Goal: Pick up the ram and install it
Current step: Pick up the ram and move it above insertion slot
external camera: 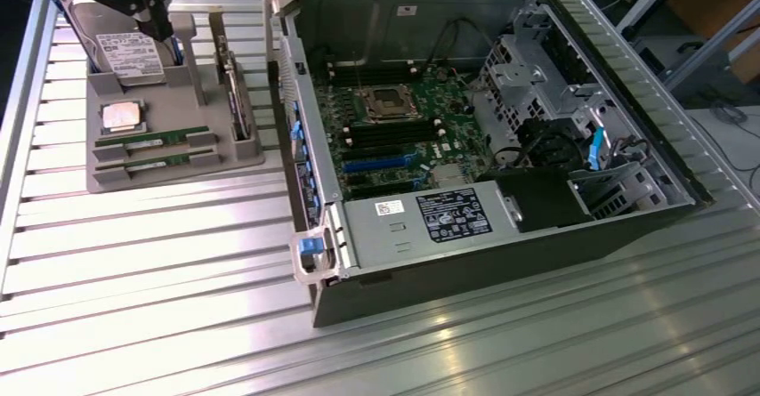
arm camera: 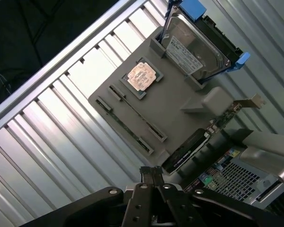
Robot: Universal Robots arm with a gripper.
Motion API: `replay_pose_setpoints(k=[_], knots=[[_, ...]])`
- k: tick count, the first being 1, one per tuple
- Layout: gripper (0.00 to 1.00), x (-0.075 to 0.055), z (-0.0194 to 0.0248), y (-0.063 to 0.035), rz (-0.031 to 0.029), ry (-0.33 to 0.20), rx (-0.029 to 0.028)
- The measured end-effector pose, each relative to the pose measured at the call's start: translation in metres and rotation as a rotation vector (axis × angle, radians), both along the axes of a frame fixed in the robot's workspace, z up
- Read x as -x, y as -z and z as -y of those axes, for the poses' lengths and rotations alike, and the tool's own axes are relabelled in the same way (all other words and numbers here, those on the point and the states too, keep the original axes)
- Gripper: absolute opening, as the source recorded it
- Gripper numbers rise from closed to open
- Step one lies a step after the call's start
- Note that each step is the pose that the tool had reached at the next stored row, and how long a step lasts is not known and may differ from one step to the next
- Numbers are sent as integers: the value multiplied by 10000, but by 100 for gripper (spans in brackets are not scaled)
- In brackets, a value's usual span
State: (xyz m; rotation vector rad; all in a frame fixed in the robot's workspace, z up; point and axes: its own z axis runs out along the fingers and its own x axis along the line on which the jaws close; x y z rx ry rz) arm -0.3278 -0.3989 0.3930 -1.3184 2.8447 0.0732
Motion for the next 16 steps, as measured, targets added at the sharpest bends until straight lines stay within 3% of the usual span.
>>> replay_pose_setpoints(k=[9,16], knots=[[10,0,0,0,0,-1118,0],[10,0,0,1,0,-1639,0]])
